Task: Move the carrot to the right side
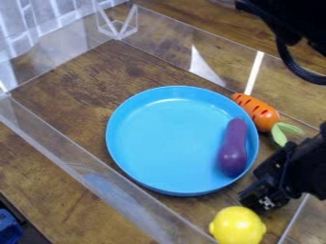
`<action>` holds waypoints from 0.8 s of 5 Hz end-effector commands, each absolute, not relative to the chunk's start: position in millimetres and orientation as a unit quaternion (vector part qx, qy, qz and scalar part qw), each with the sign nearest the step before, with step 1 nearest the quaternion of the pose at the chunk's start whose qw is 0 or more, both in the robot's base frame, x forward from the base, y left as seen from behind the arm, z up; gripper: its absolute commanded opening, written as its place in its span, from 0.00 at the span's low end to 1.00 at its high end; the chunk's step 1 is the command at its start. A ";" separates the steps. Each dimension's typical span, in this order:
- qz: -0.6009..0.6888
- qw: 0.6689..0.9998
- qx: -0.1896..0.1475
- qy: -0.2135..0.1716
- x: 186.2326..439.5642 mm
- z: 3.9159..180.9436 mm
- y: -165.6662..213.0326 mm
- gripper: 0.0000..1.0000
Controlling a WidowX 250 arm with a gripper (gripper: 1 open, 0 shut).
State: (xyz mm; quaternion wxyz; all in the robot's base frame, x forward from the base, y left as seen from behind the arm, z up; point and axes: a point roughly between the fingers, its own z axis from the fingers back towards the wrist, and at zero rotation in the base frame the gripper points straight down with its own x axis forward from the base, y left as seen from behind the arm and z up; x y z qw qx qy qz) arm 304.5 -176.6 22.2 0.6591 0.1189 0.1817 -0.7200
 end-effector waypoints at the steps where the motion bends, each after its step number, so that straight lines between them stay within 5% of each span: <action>1: -0.717 0.666 0.115 0.170 290.4 27.2 -179.8 1.00; 2: -0.711 0.673 0.112 0.173 278.8 23.8 -179.5 1.00; 3: -0.712 0.671 0.111 0.174 274.2 21.1 -182.8 0.00; 4: -0.712 0.671 0.110 0.173 269.5 20.8 -183.2 0.00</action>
